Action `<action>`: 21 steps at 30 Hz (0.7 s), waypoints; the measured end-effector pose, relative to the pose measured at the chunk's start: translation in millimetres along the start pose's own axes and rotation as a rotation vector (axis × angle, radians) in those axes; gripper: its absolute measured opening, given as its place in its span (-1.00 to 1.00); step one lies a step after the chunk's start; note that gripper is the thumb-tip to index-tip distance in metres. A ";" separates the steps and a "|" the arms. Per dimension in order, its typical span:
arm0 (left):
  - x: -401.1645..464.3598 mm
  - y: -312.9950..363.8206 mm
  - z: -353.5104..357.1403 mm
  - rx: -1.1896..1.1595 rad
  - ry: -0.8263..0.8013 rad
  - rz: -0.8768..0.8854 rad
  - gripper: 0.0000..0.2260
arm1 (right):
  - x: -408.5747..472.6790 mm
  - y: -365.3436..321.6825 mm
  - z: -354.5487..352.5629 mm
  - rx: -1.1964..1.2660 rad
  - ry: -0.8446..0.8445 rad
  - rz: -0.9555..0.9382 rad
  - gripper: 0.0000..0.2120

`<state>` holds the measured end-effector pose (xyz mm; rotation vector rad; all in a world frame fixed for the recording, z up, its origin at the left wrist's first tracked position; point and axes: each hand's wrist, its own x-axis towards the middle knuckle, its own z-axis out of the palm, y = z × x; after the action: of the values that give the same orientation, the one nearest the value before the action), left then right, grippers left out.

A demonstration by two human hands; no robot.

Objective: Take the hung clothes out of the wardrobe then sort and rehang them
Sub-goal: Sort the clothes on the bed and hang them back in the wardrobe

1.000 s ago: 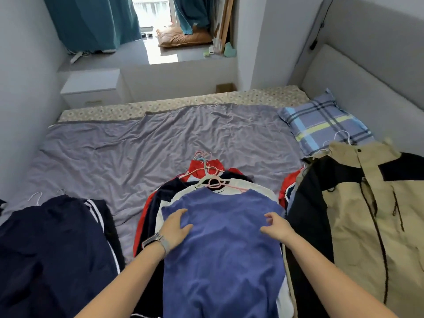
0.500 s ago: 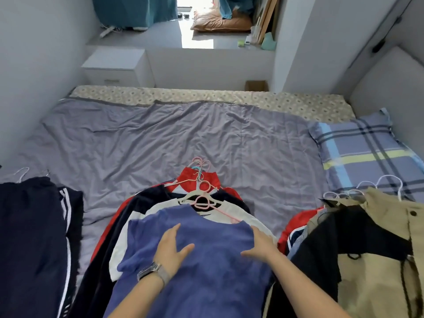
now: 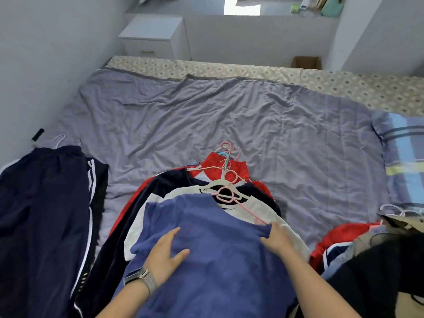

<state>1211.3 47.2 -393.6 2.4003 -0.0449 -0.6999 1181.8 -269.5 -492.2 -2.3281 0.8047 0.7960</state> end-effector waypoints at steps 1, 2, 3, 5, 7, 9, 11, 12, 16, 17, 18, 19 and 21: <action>-0.1 -1.9 0.9 -0.008 0.001 -0.015 -0.42 | -1.6 -2.5 6.2 0.048 0.008 -0.028 -0.66; -1.0 -3.0 2.0 -0.010 0.008 -0.026 -0.42 | -4.6 -6.5 12.9 0.092 0.024 -0.053 -0.76; -2.0 -2.9 2.6 -0.008 0.010 -0.039 -0.42 | -9.0 -10.9 19.5 0.106 0.058 -0.090 -0.81; -1.2 -1.8 4.3 -0.010 0.007 -0.032 -0.44 | -18.2 -21.6 29.4 0.058 0.128 -0.167 -0.72; 2.0 1.0 4.5 -0.003 -0.003 -0.001 -0.48 | -24.0 -28.9 39.1 0.051 0.138 -0.213 -0.76; 5.6 5.5 4.3 -0.001 -0.012 0.019 -0.50 | -21.1 -30.2 47.8 0.032 0.079 -0.202 -0.58; 8.4 10.0 5.2 -0.003 -0.008 0.010 -0.48 | -13.5 -30.1 48.6 -0.018 -0.030 -0.160 -0.34; 9.2 11.8 5.7 -0.008 0.001 0.003 -0.47 | -11.5 -32.5 47.2 -0.020 -0.112 -0.144 -0.30; 7.5 12.5 10.5 -0.009 0.006 -0.012 -0.49 | -18.9 -35.9 63.7 -0.204 -0.426 -0.200 -0.44; 5.3 11.7 11.8 -0.012 0.002 -0.022 -0.50 | -22.9 -31.7 72.5 -0.257 -0.425 -0.219 -0.46; 2.9 10.4 13.4 -0.018 -0.002 -0.027 -0.51 | -27.2 -25.1 80.3 -0.275 -0.429 -0.212 -0.44; 0.7 8.7 14.8 -0.017 -0.005 -0.031 -0.52 | -32.2 -18.0 87.2 -0.256 -0.432 -0.197 -0.41; -3.2 4.2 16.2 -0.011 -0.017 -0.032 -0.54 | -43.0 -8.4 96.4 -0.154 -0.452 -0.148 -0.35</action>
<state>1201.1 35.3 -400.4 2.3890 -0.0094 -0.7340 1126.2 -186.0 -525.9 -2.1773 0.3822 1.2899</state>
